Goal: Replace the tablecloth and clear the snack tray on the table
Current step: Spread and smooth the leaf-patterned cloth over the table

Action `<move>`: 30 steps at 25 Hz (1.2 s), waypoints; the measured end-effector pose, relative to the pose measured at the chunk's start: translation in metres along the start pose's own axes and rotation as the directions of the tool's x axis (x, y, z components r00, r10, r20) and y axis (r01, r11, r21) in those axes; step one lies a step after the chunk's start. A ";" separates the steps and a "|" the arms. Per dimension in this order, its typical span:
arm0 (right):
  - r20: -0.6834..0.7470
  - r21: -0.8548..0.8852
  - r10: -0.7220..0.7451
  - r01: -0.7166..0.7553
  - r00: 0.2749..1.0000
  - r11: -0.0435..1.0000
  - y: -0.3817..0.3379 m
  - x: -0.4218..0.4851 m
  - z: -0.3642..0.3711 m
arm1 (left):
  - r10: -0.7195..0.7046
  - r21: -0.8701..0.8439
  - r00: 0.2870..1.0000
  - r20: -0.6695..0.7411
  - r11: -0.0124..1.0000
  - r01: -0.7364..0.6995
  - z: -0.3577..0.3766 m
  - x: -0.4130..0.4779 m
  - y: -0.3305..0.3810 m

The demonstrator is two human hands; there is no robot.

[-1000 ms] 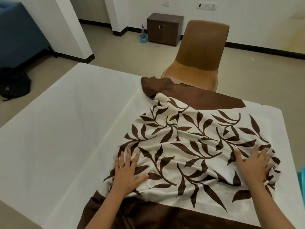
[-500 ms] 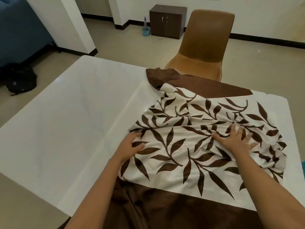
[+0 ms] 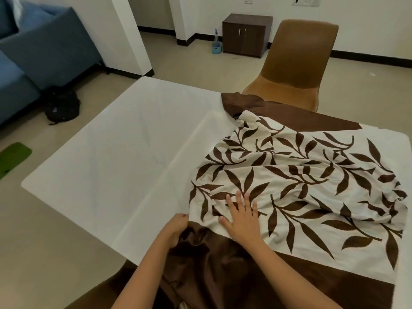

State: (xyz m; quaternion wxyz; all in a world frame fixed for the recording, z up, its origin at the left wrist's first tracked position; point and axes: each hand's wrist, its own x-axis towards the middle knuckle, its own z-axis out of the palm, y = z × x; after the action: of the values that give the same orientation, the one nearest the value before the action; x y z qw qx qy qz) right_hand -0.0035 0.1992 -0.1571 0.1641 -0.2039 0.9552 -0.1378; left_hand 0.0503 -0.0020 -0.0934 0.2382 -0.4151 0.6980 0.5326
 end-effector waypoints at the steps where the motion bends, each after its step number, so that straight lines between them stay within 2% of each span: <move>1: -0.007 -0.022 -0.005 0.005 1.000 1.000 0.005 0.000 -0.003 | -0.051 -0.085 0.989 0.139 0.994 0.063 0.003 -0.007 0.002; 3: -0.030 0.044 -0.026 0.027 0.999 0.999 0.011 0.000 -0.012 | -0.094 -0.111 0.952 0.293 0.985 0.131 0.011 -0.017 0.002; 5: -0.028 0.245 -0.011 0.018 1.000 0.969 0.011 -0.002 -0.021 | -0.112 -0.151 0.918 0.381 0.972 0.181 0.019 -0.024 0.003; 8: -0.012 0.597 0.025 -0.012 1.000 0.802 -0.003 -0.017 -0.039 | -0.097 -0.162 0.892 0.442 0.969 0.185 0.032 -0.031 0.003; 10: -0.011 0.698 0.042 -0.022 0.999 0.716 -0.012 -0.025 -0.050 | -0.051 -0.105 0.899 0.435 0.989 0.108 0.047 -0.036 0.008; 12: -0.027 0.677 0.052 -0.020 0.998 0.735 -0.014 -0.030 -0.056 | 0.036 -0.114 0.916 0.400 0.993 0.011 0.064 -0.043 0.014; 15: -0.087 0.534 0.044 0.009 0.995 0.846 -0.005 -0.031 -0.057 | 0.163 -0.264 0.928 0.336 0.962 -0.074 0.075 -0.039 0.015; 19: -0.106 0.444 0.165 -0.102 0.981 0.890 0.035 -0.041 -0.045 | 0.158 -0.450 0.954 0.254 0.893 -0.028 0.043 -0.020 0.006; 20: -0.100 0.358 0.163 -0.118 0.981 0.926 0.049 -0.047 -0.039 | 0.156 -0.462 0.963 0.221 0.886 -0.037 0.034 -0.016 0.003; 22: -0.100 0.070 0.141 -0.135 0.985 0.988 0.077 -0.060 -0.025 | 0.169 -0.400 0.982 0.084 0.908 -0.122 0.015 -0.010 -0.003; 24: -0.123 -0.043 0.156 -0.162 0.980 0.986 0.098 -0.070 -0.020 | 0.165 -0.289 0.975 -0.146 0.936 -0.202 -0.015 -0.006 -0.006; 26: -0.165 -0.050 0.180 -0.190 0.970 0.980 0.116 -0.078 -0.020 | 0.233 -0.135 0.911 -0.341 0.947 -0.293 -0.054 0.001 -0.011; 28: -0.189 -0.083 0.186 -0.205 0.964 0.975 0.136 -0.083 -0.024 | 0.327 0.077 0.829 -0.454 0.941 -0.328 -0.084 0.000 -0.012; 30: -0.208 -0.097 0.227 -0.251 0.951 0.963 0.144 -0.082 -0.027 | 0.386 0.188 0.724 -0.571 0.920 -0.343 -0.088 -0.003 -0.015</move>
State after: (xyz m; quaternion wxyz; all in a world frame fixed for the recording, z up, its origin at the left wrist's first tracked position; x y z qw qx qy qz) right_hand 0.0074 0.3664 -0.1593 0.0724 -0.0817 0.9910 -0.0774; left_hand 0.0742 -0.0851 -0.0717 -0.0891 -0.4075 0.8227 0.3863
